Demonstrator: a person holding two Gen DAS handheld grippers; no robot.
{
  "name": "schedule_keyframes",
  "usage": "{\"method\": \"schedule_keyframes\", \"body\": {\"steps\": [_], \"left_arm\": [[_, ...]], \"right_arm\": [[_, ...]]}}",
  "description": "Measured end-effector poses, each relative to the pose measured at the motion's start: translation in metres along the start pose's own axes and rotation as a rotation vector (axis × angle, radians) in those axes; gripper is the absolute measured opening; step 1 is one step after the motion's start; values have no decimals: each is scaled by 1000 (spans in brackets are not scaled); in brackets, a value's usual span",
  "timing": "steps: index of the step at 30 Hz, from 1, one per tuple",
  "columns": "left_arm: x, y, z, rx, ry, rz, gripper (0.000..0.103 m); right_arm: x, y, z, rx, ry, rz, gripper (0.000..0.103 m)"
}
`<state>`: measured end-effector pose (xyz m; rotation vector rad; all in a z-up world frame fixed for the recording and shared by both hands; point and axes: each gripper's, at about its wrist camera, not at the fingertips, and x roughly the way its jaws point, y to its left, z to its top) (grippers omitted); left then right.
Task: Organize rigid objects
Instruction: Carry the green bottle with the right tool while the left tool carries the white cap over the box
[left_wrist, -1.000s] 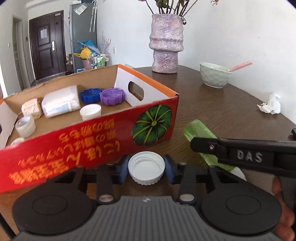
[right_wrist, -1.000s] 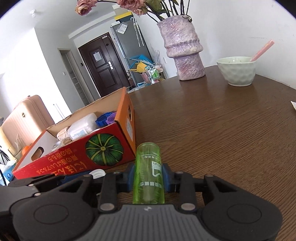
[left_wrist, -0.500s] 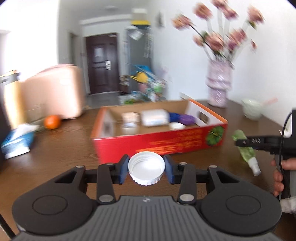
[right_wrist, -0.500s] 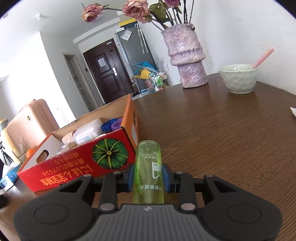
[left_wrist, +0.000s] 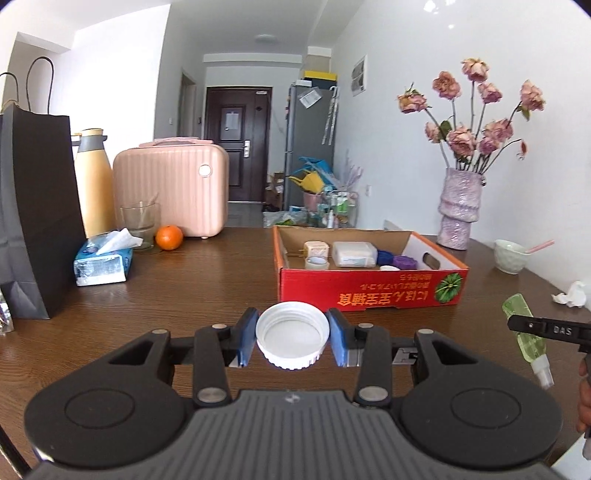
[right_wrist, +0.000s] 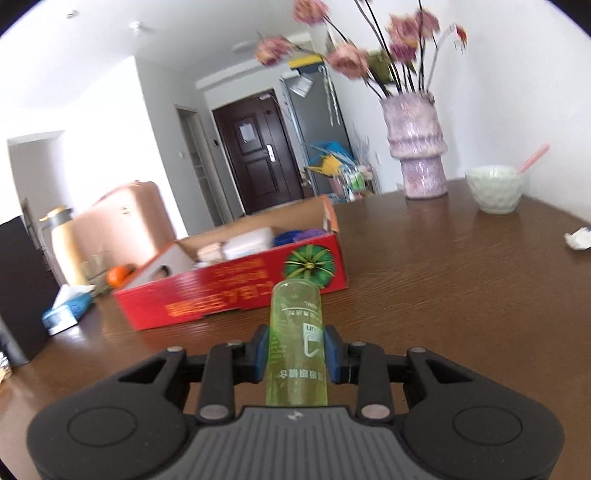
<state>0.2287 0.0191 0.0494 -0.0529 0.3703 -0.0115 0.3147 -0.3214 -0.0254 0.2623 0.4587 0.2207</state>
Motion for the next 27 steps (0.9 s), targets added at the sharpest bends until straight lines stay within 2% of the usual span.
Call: {"method": "schedule_keyframes", "body": {"steps": [5,8,13,17,23,27], "left_arm": [[-12,5,-4,-17,-32,-66,41],[-24,0,-6,23,-71,-71,41],[-31,1,-1,35,-114,-113,41],[-21,2,18,39,-142,-156,41],[40,-4,77,42,-134,-254,41],[115,-8,109,0,-40,-302,41]], "right_arm": [[-57,28,-3,-61,-64,-23,30],[-80,42,-3,-98,-92,-36,30],[-97,55,2,-118,-111,-59,30],[-90,63,14,-145,-122,-52,30],[-53,72,63,-223,-150,5,30],[1,71,112,-257,-120,44,30]]}}
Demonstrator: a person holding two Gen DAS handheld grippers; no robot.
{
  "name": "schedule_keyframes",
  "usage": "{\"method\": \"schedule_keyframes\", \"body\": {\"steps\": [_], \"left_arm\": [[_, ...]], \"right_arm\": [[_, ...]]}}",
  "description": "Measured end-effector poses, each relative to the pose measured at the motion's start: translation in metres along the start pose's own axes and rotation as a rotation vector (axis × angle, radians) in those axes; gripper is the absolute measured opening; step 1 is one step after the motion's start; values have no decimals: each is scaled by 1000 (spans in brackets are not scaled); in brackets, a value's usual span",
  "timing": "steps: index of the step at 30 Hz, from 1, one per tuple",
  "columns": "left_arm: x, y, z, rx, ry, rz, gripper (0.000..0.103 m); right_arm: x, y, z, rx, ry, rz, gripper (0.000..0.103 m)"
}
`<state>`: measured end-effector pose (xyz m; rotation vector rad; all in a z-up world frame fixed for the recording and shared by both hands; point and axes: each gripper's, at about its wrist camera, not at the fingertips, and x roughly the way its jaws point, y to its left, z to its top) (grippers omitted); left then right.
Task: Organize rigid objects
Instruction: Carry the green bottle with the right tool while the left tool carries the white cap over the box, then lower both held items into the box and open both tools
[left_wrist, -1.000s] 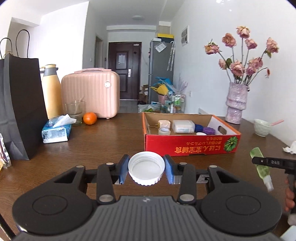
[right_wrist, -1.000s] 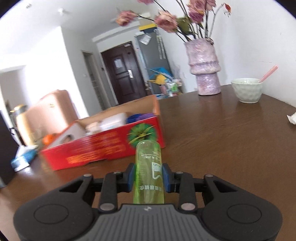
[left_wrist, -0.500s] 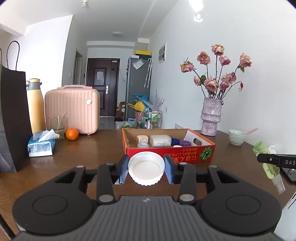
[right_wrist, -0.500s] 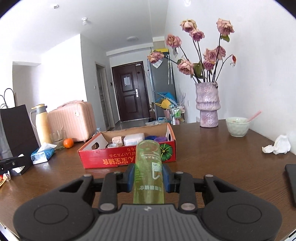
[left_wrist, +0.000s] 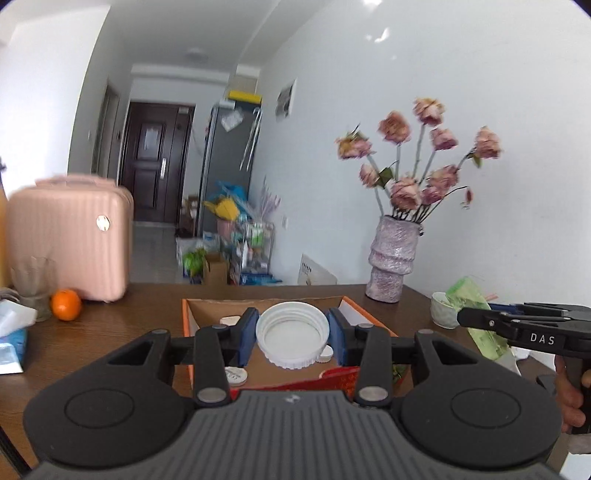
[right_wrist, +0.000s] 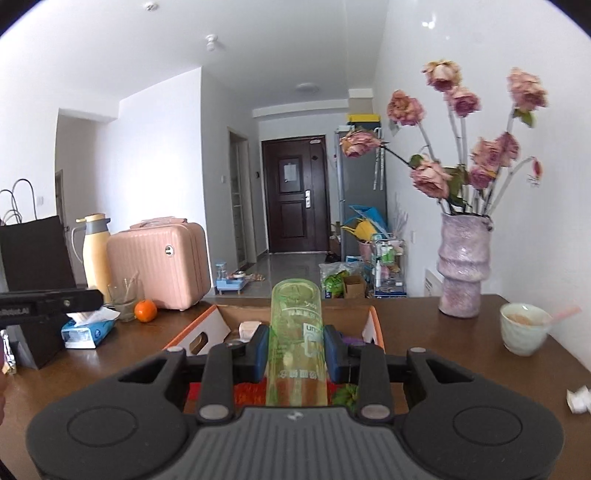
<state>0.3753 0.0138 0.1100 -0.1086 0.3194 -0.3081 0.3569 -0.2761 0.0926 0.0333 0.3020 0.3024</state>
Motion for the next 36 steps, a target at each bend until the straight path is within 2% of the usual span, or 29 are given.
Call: {"method": "schedule_keyframes", "body": {"steps": [2,7,8,10,13,16,18,22,24,26,28,35,36], "left_arm": [[38,9,8,-23,50,-12,41],[140,31,11,-63,235,-63,41],[159,35,7,-63,271,-61,41],[191,39,-2,-49,334,-7,41],[223,43,-15,-29,394,-5,41],[243,42,-23,-25,435,-26,41],[251,41,-26,-15,442,-8,42],[255,40,-27,-25,447,7,50],[251,40,-22,-25,435,18,53],[243,41,-17,-13,417,47,63],[231,42,-9,-11,395,78,68],[170,36,29,26,327,161,81],[160,34,34,29,317,167,82]], "right_arm": [[35,-7,18,-26,26,8,30],[142,-23,40,-107,214,37,30],[164,-26,39,-129,257,47,30],[210,-35,34,-133,362,59,30],[262,-41,20,-151,478,57,30],[296,-38,8,-202,542,39,30],[311,-33,1,-226,574,28,30],[326,-23,-8,-297,583,-43,34],[321,-23,-3,-268,562,-10,34],[310,-25,7,-244,544,22,35],[298,-26,15,-245,519,17,41],[247,-33,49,-217,474,-13,45],[236,-33,54,-208,464,-12,48]]}}
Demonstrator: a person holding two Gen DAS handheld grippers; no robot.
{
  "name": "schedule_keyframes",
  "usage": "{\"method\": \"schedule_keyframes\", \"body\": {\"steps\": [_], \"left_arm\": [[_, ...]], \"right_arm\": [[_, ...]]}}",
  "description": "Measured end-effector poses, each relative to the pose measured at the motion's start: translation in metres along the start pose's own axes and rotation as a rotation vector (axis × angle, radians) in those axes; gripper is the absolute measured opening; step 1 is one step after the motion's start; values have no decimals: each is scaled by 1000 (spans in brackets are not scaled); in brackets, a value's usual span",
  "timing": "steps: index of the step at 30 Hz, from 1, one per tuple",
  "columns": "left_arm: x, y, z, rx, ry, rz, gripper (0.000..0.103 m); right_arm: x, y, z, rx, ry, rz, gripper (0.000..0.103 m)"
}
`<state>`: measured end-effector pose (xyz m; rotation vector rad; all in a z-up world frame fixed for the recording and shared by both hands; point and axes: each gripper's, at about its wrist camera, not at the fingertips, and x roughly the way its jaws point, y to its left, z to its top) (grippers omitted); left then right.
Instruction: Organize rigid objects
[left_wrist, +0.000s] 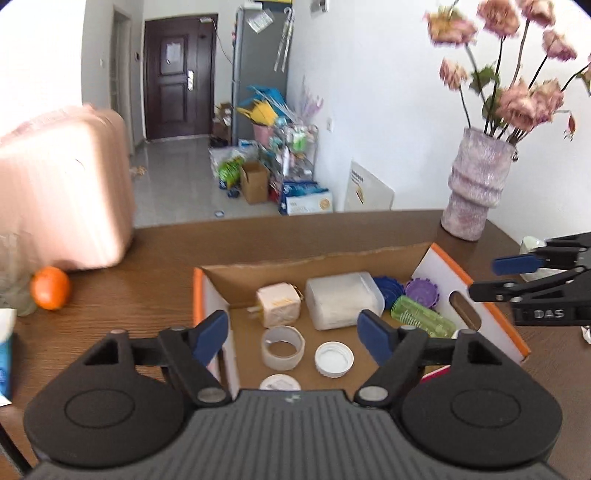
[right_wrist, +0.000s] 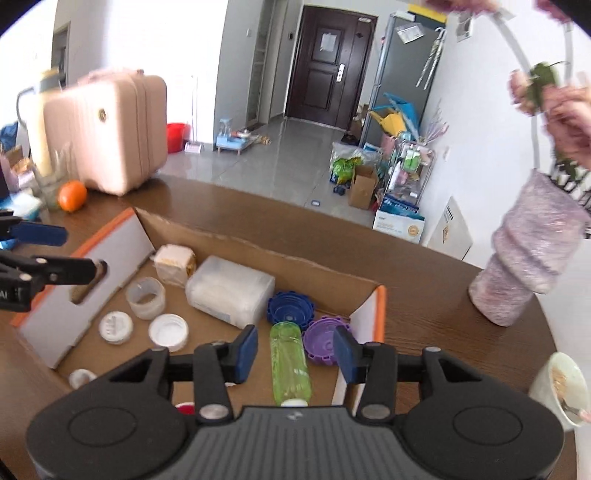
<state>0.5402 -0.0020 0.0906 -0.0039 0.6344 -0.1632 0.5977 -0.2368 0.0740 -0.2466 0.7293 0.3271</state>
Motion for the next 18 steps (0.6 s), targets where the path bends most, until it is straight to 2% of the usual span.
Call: {"method": "schedule_keyframes", "body": {"steps": [3,8,10,11,14,18], "left_arm": [[-36,0,-1,2,-34,23,88],[-92,-6,-12,10,-101,45,94],[-115,-11,-21,18,-159,67,96],[-125,-13,-26,21,-192,80,98],[-157,-22,-47,22,-304,101,103],[-187,-28,-75,6,-370,103,103]], "right_arm": [[-39,1,-4,5,-38,3,58],[-95,10,-18,0,-96,-21,61],[-116,13,-27,10,-127,-28,74],[-126,15,-32,15,-149,-37,77],[-157,24,-54,36,-263,-84,85],[-194,38,-88,94,-418,-125,95]]}}
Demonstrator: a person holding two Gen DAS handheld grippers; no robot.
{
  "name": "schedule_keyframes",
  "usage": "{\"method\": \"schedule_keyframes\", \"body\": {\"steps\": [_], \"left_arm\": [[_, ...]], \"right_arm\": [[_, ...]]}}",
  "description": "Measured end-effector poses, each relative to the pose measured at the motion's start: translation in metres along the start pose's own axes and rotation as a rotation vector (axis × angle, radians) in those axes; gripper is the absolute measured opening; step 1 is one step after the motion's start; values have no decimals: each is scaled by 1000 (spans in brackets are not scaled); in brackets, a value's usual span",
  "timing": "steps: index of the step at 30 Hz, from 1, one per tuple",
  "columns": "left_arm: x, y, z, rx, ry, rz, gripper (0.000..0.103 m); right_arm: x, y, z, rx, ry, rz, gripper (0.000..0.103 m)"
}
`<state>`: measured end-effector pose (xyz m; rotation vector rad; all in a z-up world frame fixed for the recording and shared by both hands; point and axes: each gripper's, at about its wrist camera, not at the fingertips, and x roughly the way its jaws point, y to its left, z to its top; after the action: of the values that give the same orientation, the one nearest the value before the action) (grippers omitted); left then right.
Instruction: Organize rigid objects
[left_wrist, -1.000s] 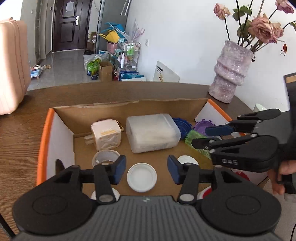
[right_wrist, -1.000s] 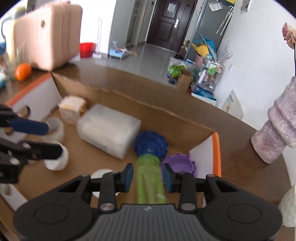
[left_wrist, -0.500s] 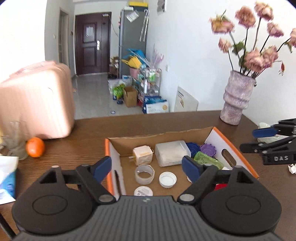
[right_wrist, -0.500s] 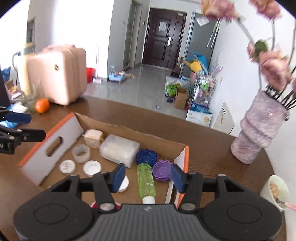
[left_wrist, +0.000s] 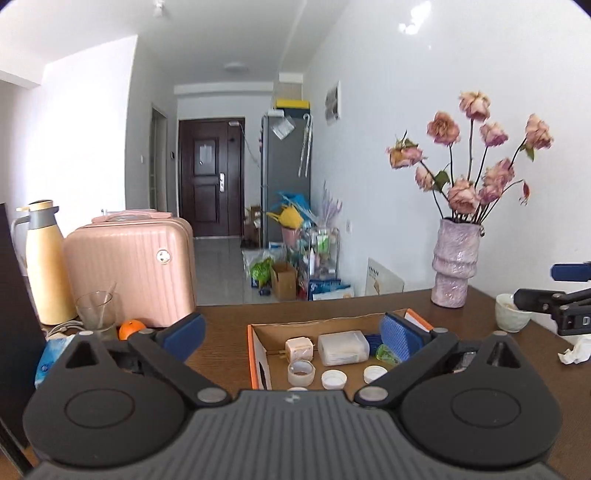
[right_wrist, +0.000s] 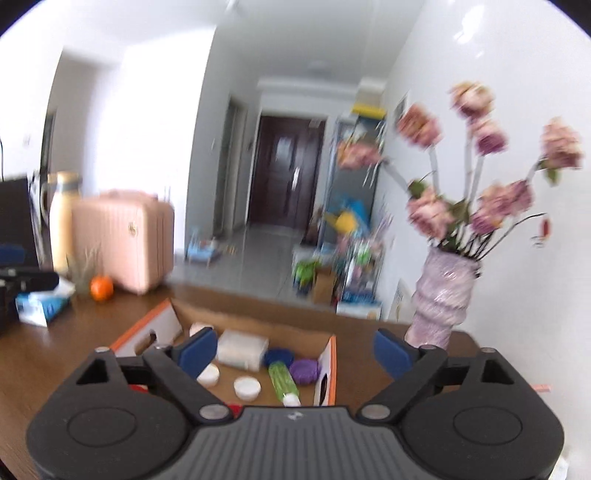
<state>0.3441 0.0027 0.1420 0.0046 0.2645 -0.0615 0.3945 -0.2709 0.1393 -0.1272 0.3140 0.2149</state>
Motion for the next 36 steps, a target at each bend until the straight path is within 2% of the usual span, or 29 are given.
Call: {"method": "schedule_keyframes", "body": {"steps": [1,4,8,19,22,27,32,36], "left_arm": [[-9,0,-5,-11,-24,5,103],[-35,1,-21,-30,-99,31,103],[-55,0,-35,-24,-127,40,103],[-107,9,-69,-51,-120,51,103],[-133,10,-85,-57,-94,28,103],[-178,2,-112,-35,-120,70,103],[-231,-8,-144,-22,-133,81,103],[-271,-21,-174,-63,-118,98,103]], "right_arm": [[-11,2,-6,16,-38,-4,99],[-44,8,-28,47,-161,-14,103],[-68,25,-53,45,-201,-23,103],[-104,42,-88,132,-165,-23,103],[-126,46,-104,157,-170,-5,103],[-166,57,-133,162,-150,-2,103],[-213,63,-166,162,-121,17,103],[-253,72,-193,167,-94,4,103]]}}
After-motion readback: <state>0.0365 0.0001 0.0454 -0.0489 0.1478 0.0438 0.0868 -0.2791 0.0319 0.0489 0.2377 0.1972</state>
